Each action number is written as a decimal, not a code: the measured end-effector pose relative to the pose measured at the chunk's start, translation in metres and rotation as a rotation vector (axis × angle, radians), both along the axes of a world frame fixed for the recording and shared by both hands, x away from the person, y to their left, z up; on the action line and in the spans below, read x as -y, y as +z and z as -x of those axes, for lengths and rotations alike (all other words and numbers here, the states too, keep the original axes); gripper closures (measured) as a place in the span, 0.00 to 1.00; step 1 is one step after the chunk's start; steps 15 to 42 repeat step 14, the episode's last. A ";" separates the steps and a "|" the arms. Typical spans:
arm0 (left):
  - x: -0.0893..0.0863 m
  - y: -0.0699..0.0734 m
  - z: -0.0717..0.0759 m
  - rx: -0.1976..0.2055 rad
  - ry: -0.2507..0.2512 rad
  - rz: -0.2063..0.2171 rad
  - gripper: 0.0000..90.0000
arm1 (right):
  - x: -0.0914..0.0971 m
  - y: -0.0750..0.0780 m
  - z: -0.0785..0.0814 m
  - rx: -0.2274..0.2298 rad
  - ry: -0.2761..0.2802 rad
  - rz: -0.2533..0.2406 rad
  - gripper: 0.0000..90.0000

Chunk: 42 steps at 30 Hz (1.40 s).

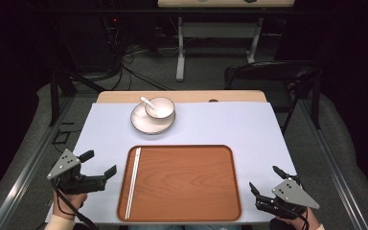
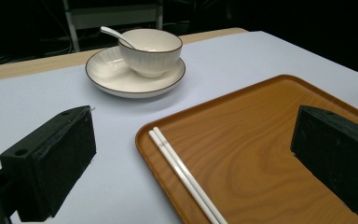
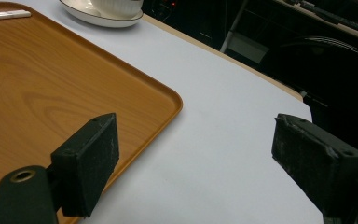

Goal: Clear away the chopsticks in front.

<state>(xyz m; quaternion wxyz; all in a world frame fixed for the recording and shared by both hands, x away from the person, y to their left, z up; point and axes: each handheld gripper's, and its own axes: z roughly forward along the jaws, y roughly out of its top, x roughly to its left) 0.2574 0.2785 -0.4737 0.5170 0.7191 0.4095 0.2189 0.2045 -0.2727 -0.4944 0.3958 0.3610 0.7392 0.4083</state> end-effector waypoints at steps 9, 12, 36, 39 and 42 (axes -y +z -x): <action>-0.020 -0.026 0.018 -0.016 0.044 0.026 0.00 | 0.000 0.000 0.001 0.011 -0.002 0.003 0.16; -0.020 -0.026 0.017 -0.015 0.042 0.029 0.00 | 0.000 0.000 0.001 0.013 -0.004 0.003 0.16; -0.020 -0.027 0.016 -0.022 0.034 0.029 0.00 | 0.000 0.000 0.001 0.016 -0.004 0.002 0.16; -0.020 -0.027 0.016 -0.022 0.034 0.029 0.00 | 0.000 0.000 0.001 0.016 -0.004 0.002 0.16; -0.020 -0.027 0.016 -0.022 0.034 0.029 0.00 | 0.000 0.000 0.001 0.016 -0.004 0.002 0.16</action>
